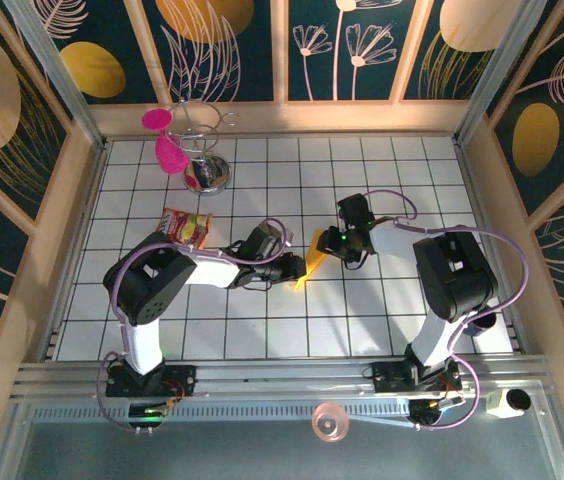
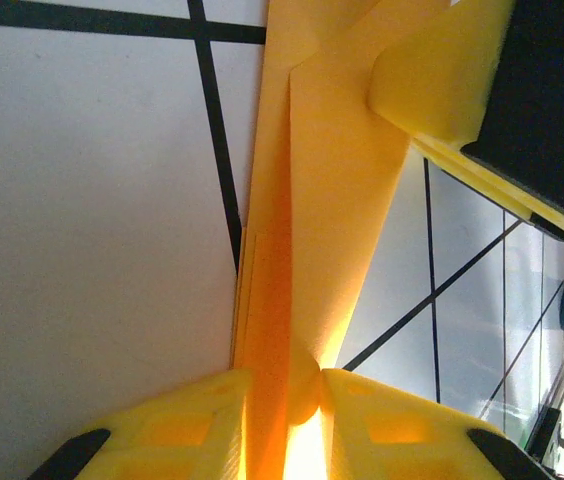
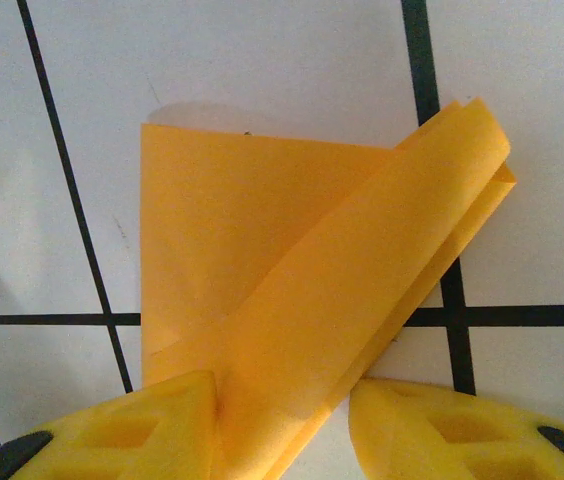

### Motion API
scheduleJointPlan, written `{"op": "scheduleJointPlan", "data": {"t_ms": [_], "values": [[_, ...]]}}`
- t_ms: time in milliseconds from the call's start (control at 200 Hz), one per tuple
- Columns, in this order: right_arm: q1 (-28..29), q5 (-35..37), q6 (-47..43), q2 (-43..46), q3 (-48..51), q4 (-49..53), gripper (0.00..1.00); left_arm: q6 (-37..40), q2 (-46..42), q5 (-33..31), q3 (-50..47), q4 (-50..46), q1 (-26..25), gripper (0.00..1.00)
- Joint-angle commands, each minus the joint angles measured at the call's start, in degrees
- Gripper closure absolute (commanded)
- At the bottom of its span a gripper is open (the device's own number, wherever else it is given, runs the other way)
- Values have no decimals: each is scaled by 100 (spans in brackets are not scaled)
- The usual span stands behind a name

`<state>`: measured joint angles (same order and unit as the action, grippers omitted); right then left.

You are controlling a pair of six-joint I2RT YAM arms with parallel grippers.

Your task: Fold a paper plane with a square sheet of paper (pick it up from the middle)

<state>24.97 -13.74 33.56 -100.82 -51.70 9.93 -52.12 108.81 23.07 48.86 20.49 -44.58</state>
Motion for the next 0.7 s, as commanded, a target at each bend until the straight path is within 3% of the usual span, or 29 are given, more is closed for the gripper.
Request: {"op": "scheduleJointPlan", "data": {"t_ms": [0,300,571,696], "values": [[69,403,37,-862,354,-305,56,102,678,-528,-44,-716,-56,77],[-31,-12,37,-105,234,-358,54,201,873,-636,39,-973,-69,78],[-326,-660,-130,1395,574,-604,46,272,989,-670,124,-1117,-91,78],[-305,-1237,-217,1763,812,-900,47,277,1010,-669,146,-1135,-88,78]]}}
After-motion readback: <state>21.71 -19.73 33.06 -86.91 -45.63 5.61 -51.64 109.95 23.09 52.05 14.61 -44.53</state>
